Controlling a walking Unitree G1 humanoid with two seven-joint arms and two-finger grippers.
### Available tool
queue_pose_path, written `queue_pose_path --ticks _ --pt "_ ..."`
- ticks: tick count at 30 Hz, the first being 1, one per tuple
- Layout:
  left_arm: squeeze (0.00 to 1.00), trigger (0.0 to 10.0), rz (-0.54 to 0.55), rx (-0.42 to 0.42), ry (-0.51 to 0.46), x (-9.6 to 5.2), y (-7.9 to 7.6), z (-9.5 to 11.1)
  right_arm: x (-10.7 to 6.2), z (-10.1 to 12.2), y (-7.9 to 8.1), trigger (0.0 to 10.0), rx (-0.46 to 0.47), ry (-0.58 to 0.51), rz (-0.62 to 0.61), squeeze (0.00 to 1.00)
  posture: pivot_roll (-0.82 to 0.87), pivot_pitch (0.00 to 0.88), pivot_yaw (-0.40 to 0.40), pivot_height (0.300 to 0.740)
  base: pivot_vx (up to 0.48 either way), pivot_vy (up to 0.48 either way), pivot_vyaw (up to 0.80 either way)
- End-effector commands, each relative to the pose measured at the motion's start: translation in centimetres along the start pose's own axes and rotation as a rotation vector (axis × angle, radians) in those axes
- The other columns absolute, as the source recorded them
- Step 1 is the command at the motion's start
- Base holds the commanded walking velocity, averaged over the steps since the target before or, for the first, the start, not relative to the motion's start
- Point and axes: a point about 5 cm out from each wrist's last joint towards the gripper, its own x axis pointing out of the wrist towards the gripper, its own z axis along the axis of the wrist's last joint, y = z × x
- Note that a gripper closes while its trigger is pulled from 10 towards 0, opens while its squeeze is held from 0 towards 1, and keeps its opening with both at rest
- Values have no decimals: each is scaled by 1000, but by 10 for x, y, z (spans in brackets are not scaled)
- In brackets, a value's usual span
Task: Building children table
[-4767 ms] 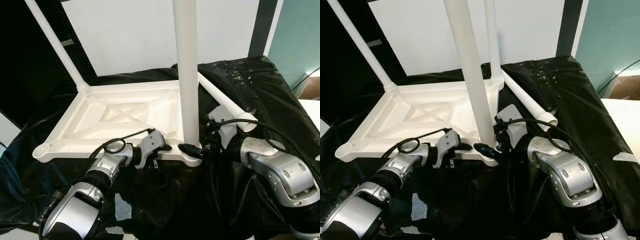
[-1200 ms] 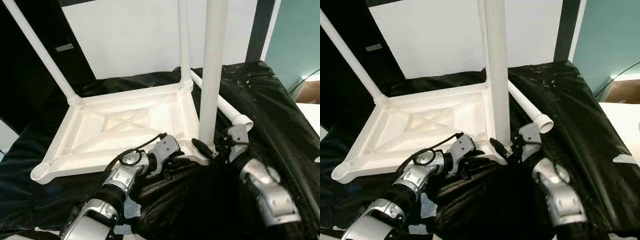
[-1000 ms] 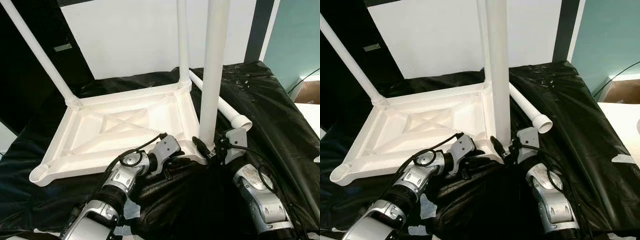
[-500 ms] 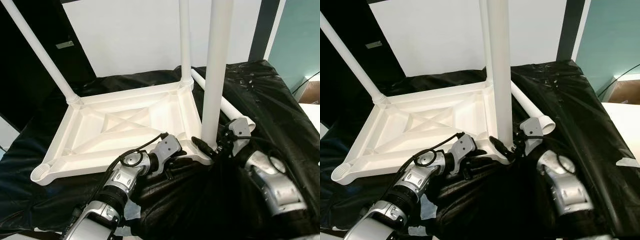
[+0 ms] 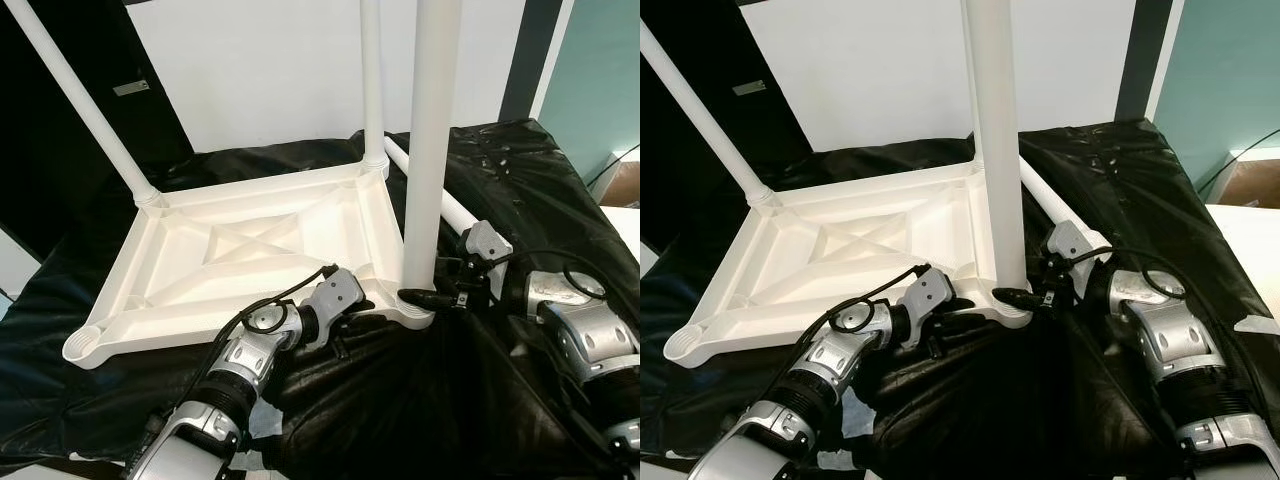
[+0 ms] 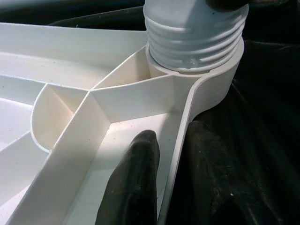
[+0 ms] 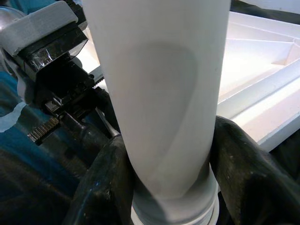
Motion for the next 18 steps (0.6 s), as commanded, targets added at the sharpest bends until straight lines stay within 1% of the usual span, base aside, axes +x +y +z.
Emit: queue_pose_path --ticks 1,2,3,4,5,6,7,8,9,10,11,12,13,14,15,16,17,18 --pt "0 10000 -8 -111 108 -4 -13 -34 -2 -7 0 0 -3 50 18 0 -60 0 107 740 0 0 0" --pt "0 10000 -8 -111 108 -4 -13 -34 -2 -7 0 0 -3 50 18 0 -60 0 107 740 0 0 0" --pt "0 10000 -9 -111 106 -3 -14 -34 -3 -10 0 0 66 28 9 0 -59 0 99 740 0 0 0" --pt "0 10000 -9 -111 106 -3 -14 -34 -3 -10 0 0 66 28 9 0 -59 0 99 740 0 0 0" --pt "0 10000 -9 -112 105 -2 -14 -34 0 -9 0 0 99 -22 -59 0 -58 0 98 740 0 0 0" --pt "0 10000 -9 -112 105 -2 -14 -34 0 -9 0 0 99 -22 -59 0 -58 0 98 740 0 0 0" --pt "0 10000 -9 -112 104 -2 -14 -33 2 -8 1 0 120 -57 -109 0 -57 0 97 740 0 0 0" --pt "0 10000 -8 -113 102 -1 -15 -33 8 -7 -3 0 152 -120 -323 0 -56 0 94 740 0 0 0" --pt "0 10000 -7 -115 100 -1 -15 -33 12 -10 8 0 156 -153 -470 0 -54 0 93 740 0 0 0" --pt "0 10000 -7 -115 100 -1 -15 -33 12 -10 8 0 156 -153 -470 0 -54 0 93 740 0 0 0" --pt "0 10000 -6 -117 99 -1 -15 -33 16 -14 21 0 178 -170 -566 0 -53 0 94 740 0 0 0" --pt "0 10000 -5 -118 98 -1 -15 -33 18 -17 30 0 194 -179 -619 0 -53 0 94 740 0 0 0" --pt "0 10000 -5 -118 98 -1 -15 -33 18 -17 30 0 194 -179 -619 0 -53 0 94 740 0 0 0" --pt "0 10000 -8 -119 99 -2 -16 -34 19 -19 39 0 213 -183 -663 0 -57 0 101 740 0 0 0" --pt "0 10000 -11 -119 100 -2 -16 -35 19 -21 43 0 229 -185 -695 0 -57 0 101 740 0 0 0" --pt "0 10000 -11 -119 100 -2 -16 -35 19 -21 43 0 229 -185 -695 0 -57 0 101 740 0 0 0" --pt "0 10000 -13 -119 103 -3 -16 -35 16 -21 45 0 245 -196 -788 0 -60 0 103 740 0 0 0" --pt "0 10000 -13 -119 103 -3 -16 -35 16 -21 45 0 245 -196 -788 0 -60 0 103 740 0 0 0"
